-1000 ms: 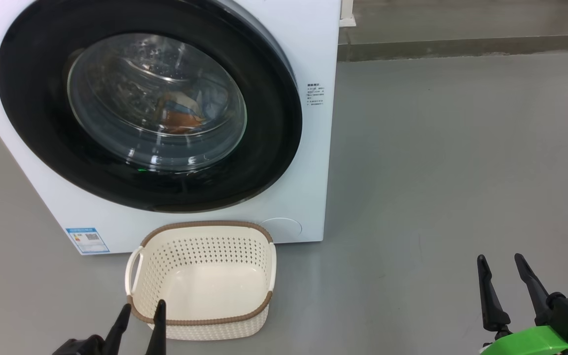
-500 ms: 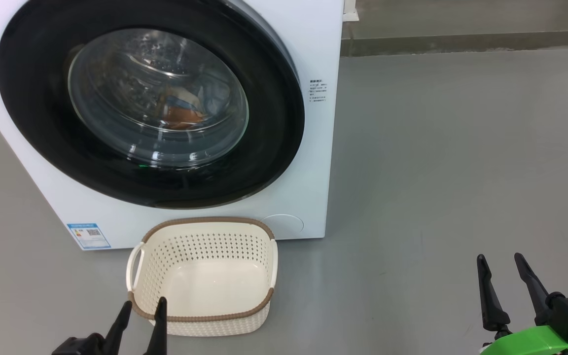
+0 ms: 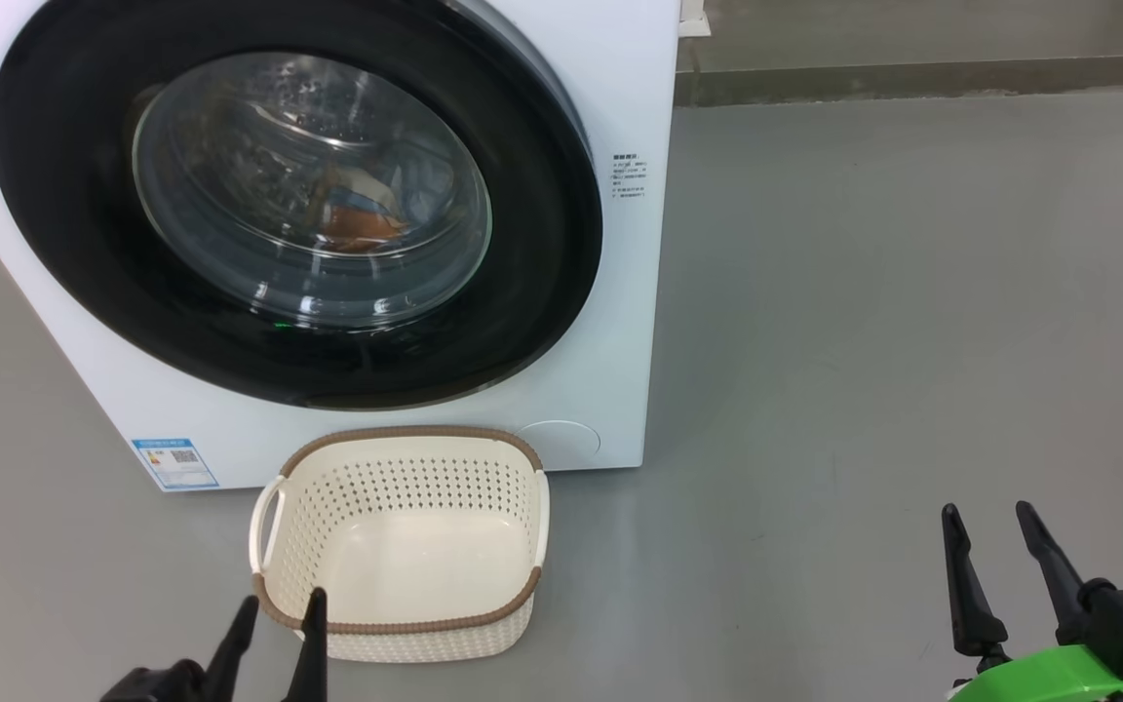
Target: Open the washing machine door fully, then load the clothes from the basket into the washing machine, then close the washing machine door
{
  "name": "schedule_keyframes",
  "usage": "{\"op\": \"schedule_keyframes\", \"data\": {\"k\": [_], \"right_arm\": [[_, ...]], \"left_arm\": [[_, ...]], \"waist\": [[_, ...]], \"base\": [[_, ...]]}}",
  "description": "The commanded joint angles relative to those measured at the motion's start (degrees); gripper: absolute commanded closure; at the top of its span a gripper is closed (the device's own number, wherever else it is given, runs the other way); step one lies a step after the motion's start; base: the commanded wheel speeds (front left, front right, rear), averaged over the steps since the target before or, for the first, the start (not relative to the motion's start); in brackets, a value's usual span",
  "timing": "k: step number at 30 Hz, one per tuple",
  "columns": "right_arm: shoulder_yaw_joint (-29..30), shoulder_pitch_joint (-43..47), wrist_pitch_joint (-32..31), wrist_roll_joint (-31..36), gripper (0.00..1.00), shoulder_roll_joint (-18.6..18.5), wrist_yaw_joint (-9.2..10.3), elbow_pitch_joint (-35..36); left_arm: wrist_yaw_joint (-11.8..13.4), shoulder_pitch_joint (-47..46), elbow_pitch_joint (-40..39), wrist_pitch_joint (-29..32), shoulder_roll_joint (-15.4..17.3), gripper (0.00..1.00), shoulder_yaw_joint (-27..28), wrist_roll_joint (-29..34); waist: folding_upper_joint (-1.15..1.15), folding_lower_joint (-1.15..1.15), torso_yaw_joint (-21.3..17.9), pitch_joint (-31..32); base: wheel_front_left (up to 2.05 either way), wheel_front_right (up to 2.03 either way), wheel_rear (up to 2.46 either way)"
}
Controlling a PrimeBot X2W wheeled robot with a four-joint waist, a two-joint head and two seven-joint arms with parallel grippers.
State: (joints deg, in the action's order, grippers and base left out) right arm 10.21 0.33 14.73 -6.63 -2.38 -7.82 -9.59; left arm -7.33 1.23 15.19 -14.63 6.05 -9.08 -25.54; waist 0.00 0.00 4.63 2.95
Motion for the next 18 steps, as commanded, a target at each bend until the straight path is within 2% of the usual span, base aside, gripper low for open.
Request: {"op": "schedule_keyframes", "data": {"k": [1, 7, 11, 14, 18], "right_arm": [[0.00, -0.01, 0.00, -0.01, 1.00, 0.00, 0.00, -0.03], [0.41, -0.19, -0.87, -1.93, 1.00, 0.39, -0.01, -2.79], [0.26, -0.36, -1.65, -4.78, 1.00, 0.37, 0.00, -2.80], [0.02, -0.40, -2.04, -6.89, 1.00, 0.34, 0.01, -2.75], [-0.26, -0.55, -2.56, -9.67, 1.00, 0.31, 0.02, -2.70]], "left_arm": [[0.00, 0.00, 0.02, 0.00, 0.00, 1.00, 0.03, -0.11], [0.01, 0.31, 1.89, 0.56, -0.79, 1.00, 0.00, -1.75], [0.01, 0.12, 1.75, 1.18, -0.80, 1.00, 0.50, -3.97], [0.00, -0.05, 1.68, 1.66, -0.83, 1.00, 0.85, -5.60], [0.00, -0.34, 1.62, 2.29, -0.87, 1.00, 1.31, -7.77]], "waist": [[0.00, 0.00, 0.01, -0.02], [0.00, 0.02, -0.03, -0.07], [0.00, 0.13, -0.25, -0.06], [0.00, 0.03, -0.36, -0.21], [0.00, 0.00, -0.51, -0.37]], "base": [[0.00, 0.00, 0.00], [0.00, 0.00, 0.00], [0.00, 0.00, 0.00], [0.00, 0.00, 0.00], [0.00, 0.00, 0.00]]}}
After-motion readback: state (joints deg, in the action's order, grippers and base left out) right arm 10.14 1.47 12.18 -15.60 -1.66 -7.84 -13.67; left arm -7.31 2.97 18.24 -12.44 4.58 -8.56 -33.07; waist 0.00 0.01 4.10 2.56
